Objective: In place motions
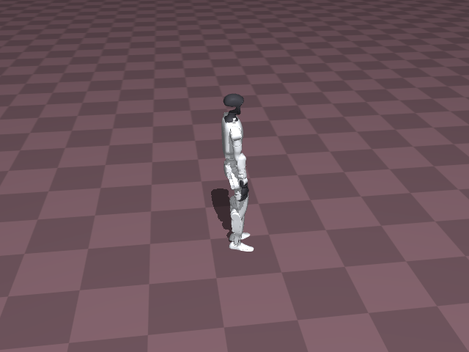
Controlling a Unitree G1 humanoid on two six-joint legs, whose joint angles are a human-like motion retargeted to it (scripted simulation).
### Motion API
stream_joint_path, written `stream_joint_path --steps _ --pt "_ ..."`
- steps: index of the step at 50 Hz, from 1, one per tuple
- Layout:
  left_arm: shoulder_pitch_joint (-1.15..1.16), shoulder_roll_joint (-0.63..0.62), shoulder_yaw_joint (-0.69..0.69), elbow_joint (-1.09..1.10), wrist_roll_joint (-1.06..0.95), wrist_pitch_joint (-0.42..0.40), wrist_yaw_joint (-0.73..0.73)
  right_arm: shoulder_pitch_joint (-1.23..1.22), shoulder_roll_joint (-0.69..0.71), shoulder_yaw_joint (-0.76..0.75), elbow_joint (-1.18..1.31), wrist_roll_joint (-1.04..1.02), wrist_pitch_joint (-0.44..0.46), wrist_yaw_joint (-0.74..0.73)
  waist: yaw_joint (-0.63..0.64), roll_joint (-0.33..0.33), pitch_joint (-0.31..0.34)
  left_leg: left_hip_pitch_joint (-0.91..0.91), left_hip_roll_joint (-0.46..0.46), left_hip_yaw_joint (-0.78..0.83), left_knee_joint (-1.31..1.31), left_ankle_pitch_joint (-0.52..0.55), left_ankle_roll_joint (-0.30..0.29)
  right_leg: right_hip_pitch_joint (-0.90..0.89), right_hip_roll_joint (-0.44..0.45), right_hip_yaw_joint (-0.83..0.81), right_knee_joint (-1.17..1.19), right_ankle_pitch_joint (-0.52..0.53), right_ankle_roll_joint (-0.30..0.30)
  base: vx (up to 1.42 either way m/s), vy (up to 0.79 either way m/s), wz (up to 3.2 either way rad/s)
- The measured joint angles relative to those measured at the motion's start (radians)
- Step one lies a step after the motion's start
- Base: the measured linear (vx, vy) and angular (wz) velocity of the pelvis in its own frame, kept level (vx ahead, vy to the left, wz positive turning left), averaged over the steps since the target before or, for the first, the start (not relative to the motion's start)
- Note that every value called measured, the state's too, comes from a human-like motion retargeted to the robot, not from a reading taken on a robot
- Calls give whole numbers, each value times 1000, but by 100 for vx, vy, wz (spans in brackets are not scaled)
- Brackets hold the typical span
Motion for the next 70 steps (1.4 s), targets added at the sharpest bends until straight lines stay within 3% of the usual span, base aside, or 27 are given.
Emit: stream_joint_path --steps 3,6,10,13,17,20,22,25,27,30,33,35,40,42,48,50,52,53,55,57,63,66,70 --pt "-59 -12 -12 -33 -27 -13 13 -13 -23 -24 3 52 -10 17 40 -6 23 -51 -21 -88 -34 71 -36 -15 -19 -114 -35 13 -7 -45 -1 180" --pt "-82 -37 -40 -36 -30 -23 9 15 -48 -28 32 39 -15 13 117 -12 7 -73 -33 -141 -71 14 -84 -15 -27 -230 -67 13 -7 -28 2 195" --pt "-84 -71 -98 -9 -47 -45 27 55 -63 -49 83 -77 21 -13 177 -25 5 -12 -2 56 -63 -105 -71 -5 -39 -340 -72 -12 -4 -20 3 234" --pt "-66 -86 -99 20 -59 -58 82 80 -49 -74 117 -123 67 -50 129 -35 -22 71 46 300 -38 -150 -17 1 -48 -455 -69 -44 20 -22 9 293" --pt "-2 -72 -98 53 -52 -60 119 134 -19 -114 148 -36 75 -61 29 -74 -93 169 86 575 21 -153 33 8 -88 -569 -47 -73 73 -2 12 293" --pt "20 -41 -97 90 -33 -51 136 155 10 -164 140 80 55 -17 -10 -83 -117 191 75 565 35 -107 27 30 -91 -680 -28 -69 113 -5 6 235" --pt "16 -30 -100 125 -31 -35 146 160 19 -203 119 135 36 15 -10 -62 -107 200 48 502 -35 -143 -45 60 -40 -754 -31 -66 126 -9 22 149" --pt "22 -28 -98 159 -39 -17 154 167 13 -231 80 171 8 37 39 -19 -101 223 1 511 -143 -185 -34 92 -8 -790 17 -52 153 -7 34 67" --pt "25 -34 -82 160 -45 -18 142 163 -5 -213 51 158 9 33 53 1 -74 198 14 375 -131 -174 -25 117 -32 -757 68 -11 151 -12 41 72" --pt "9 -32 -70 144 -33 -24 116 129 -22 -206 29 129 24 0 5 49 -41 180 72 338 -102 -180 -17 83 -134 -596 265 81 142 -24 33 137" --pt "-3 -21 -71 136 5 -24 122 125 -32 -212 22 150 4 -5 9 72 -14 160 93 240 -78 -179 3 -39 -208 -228 508 163 50 -10 34 127" --pt "4 -12 -68 133 20 -26 126 129 -30 -212 28 156 -11 30 -7 78 -13 155 96 204 -76 -175 16 -107 -182 25 603 201 21 1 19 174" --pt "20 32 -72 148 15 -18 98 145 -2 -227 69 161 11 75 -72 83 -46 116 96 64 -87 -154 42 -143 33 474 632 71 196 2 9 190" --pt "8 49 -62 157 36 -1 99 152 2 -222 81 183 -1 92 -81 70 -54 107 80 30 -99 -142 49 -132 41 451 577 -1 220 3 6 172" --pt "-4 78 -55 139 38 1 91 155 9 -219 80 128 16 112 -45 -34 -49 113 -41 -36 -126 -118 68 -56 0 107 215 -75 161 7 1 136" --pt "1 90 -57 135 41 -6 90 156 13 -204 66 76 26 100 -155 -45 -33 113 -63 -190 -116 -102 73 -26 4 -150 103 22 -3 9 -5 287" --pt "10 95 -41 137 56 -7 96 145 9 -175 56 2 34 84 -88 -72 -50 97 -78 -150 -114 -107 68 -16 -28 -56 134 -8 118 5 -9 -30" --pt "18 94 -35 143 64 -8 105 141 7 -170 49 -41 30 76 -29 -77 -54 97 -75 -110 -116 -112 63 -20 -16 -36 133 -20 103 4 -10 -126" --pt "23 86 -37 164 57 -11 124 132 5 -173 24 -112 14 60 -9 -81 -47 94 -77 -112 -111 -117 60 -34 19 156 126 -13 128 0 -10 -29" --pt "35 83 -44 184 41 -11 119 129 8 -168 -2 -131 3 39 -20 -73 -47 90 -67 -124 -99 -126 53 -10 -22 -34 108 -5 121 0 -10 20" --pt "41 65 -44 198 40 -8 138 114 31 -193 -22 0 -27 20 -68 -95 -54 11 -46 -129 84 -215 10 -39 -35 42 90 -1 129 -1 -11 3" --pt "35 53 -61 187 11 -15 147 127 33 -209 -35 22 -46 82 -40 -114 -50 -42 -33 -128 217 -189 6 -60 -66 90 102 12 140 4 -4 -87" --pt "15 13 -47 171 -34 -21 158 127 21 -194 -17 5 -5 46 1 -118 -27 -80 -81 -351 268 -204 31 -84 -71 192 113 40 133 -3 8 -177"
